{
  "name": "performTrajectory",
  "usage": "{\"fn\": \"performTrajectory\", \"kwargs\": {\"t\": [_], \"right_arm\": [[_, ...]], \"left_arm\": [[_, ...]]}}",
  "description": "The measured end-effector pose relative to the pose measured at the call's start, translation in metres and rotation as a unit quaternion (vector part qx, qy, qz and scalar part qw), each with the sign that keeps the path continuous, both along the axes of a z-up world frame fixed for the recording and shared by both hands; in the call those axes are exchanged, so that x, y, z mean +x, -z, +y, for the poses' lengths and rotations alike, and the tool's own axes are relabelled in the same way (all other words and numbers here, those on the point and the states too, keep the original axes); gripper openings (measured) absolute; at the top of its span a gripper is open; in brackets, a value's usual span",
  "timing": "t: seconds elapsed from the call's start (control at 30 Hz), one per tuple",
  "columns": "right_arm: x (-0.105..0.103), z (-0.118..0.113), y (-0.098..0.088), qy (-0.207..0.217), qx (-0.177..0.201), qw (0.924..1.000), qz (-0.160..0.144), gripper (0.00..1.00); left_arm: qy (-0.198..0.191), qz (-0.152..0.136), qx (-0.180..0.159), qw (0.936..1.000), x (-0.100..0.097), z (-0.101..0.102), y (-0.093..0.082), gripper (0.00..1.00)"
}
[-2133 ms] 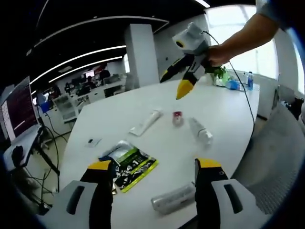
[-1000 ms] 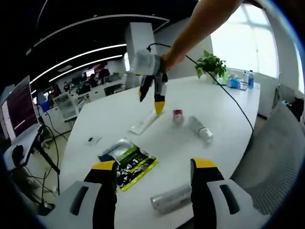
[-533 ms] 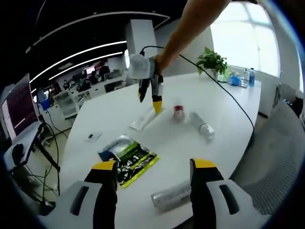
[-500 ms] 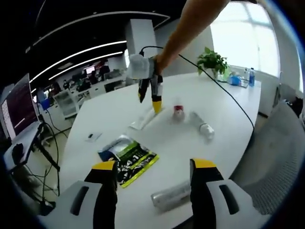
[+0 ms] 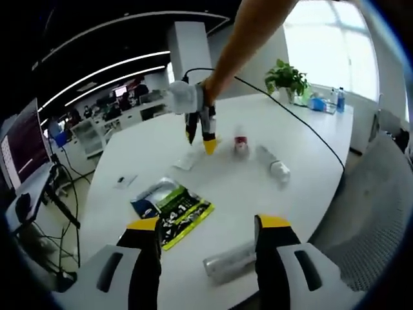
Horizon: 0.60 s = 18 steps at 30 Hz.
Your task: Arrange the skincare products in the storage area until every visible bottle or jar stands upright without overlapping.
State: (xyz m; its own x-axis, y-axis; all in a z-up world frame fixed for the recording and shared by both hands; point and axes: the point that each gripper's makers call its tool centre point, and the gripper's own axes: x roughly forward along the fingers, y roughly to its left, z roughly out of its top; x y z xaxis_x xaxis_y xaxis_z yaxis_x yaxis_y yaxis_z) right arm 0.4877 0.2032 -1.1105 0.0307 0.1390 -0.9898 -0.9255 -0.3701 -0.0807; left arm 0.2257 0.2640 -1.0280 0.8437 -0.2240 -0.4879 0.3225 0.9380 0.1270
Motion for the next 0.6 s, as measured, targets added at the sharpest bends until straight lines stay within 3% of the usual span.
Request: {"fn": "performTrajectory", "kwargs": {"t": [0.37,0.4,0.47,0.6], "right_arm": [[-0.0103,-0.0035,0.0085,-0.019,-0.012,0.9985,0.049,0.44],[-0.0097,-0.0032,0.0081,-0.017,-0.011,0.9987,0.048,0.43],[-0.0068,-0.0011,0.0077,-0.006,-0.008,0.999,0.044,0.3],[-0.0092,-0.0013,0.0077,-0.011,-0.017,0.9991,0.036,0.26]], "left_arm": [[0.002,0.006,0.004,1.0,-0.0012,0.0001,0.003,0.52],[0.002,0.006,0.004,1.0,-0.0012,0.0002,0.003,0.52],[0.001,0.007,0.005,1.0,-0.0013,0.0008,0.0032,0.51],[0.002,0.007,0.006,1.0,-0.0015,0.0009,0.0037,0.51]]}}
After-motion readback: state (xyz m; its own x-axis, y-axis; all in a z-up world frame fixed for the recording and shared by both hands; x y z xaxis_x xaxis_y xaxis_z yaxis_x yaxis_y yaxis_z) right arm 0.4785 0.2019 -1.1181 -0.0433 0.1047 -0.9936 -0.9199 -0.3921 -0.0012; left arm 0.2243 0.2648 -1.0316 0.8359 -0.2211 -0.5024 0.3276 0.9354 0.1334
